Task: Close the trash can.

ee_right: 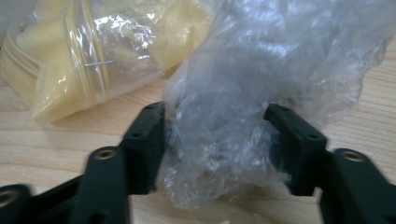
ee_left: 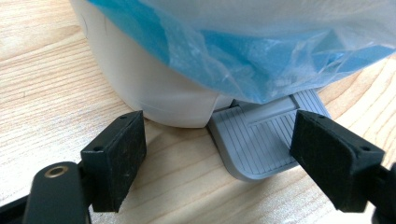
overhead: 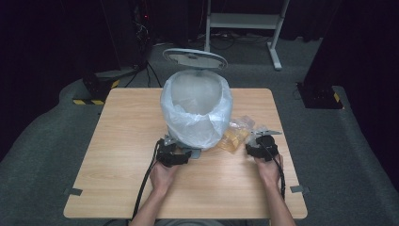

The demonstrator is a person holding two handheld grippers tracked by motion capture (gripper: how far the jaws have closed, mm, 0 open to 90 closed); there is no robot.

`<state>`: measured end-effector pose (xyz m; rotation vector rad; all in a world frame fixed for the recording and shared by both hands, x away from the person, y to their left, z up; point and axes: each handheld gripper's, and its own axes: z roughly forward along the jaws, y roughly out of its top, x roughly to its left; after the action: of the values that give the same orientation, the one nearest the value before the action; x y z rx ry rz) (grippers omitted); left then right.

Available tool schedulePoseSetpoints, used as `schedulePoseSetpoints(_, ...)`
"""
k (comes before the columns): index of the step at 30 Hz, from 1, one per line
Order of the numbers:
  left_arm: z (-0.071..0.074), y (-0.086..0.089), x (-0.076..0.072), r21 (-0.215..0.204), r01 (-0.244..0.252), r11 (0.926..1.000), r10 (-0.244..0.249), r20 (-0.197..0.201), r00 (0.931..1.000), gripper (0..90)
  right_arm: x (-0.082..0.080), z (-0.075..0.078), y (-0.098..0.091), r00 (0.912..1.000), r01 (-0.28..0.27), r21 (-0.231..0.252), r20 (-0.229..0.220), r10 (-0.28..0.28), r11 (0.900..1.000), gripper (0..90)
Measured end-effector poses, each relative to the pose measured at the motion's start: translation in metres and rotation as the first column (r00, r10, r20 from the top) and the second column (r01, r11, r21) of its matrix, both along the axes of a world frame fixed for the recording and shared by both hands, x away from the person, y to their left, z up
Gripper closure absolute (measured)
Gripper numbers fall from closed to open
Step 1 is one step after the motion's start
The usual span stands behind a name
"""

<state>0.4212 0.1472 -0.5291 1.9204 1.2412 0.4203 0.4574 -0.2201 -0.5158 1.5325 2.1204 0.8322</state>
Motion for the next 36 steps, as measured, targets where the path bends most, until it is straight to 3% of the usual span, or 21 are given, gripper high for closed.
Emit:
schedulePoseSetpoints(4,0.0,0.0,0.0,0.0,0.0,1.0,0.0,-0.001,1.0,18.4,0.0,0.001,0.001,0.9997,-0.024,-0.013,0.009,0.025,0.9996,61.8)
schedulePoseSetpoints(9,0.0,0.0,0.0,-0.001,0.001,1.0,-0.001,-0.001,1.0,18.4,-0.004,0.001,0.001,0.9986,-0.051,-0.016,0.012,0.051,0.9986,73.0)
schedulePoseSetpoints(23,0.0,0.0,0.0,0.0,0.0,1.0,0.0,0.0,1.0,18.4,-0.031,0.012,-0.014,0.9956,-0.093,0.034,0.009,0.093,0.9951,76.2)
schedulePoseSetpoints(36,0.0,0.0,0.0,-0.001,-0.001,1.0,0.001,0.001,1.0,18.4,-0.052,0.041,-0.016,0.987,-0.155,0.09,0.056,0.151,0.9838,76.5)
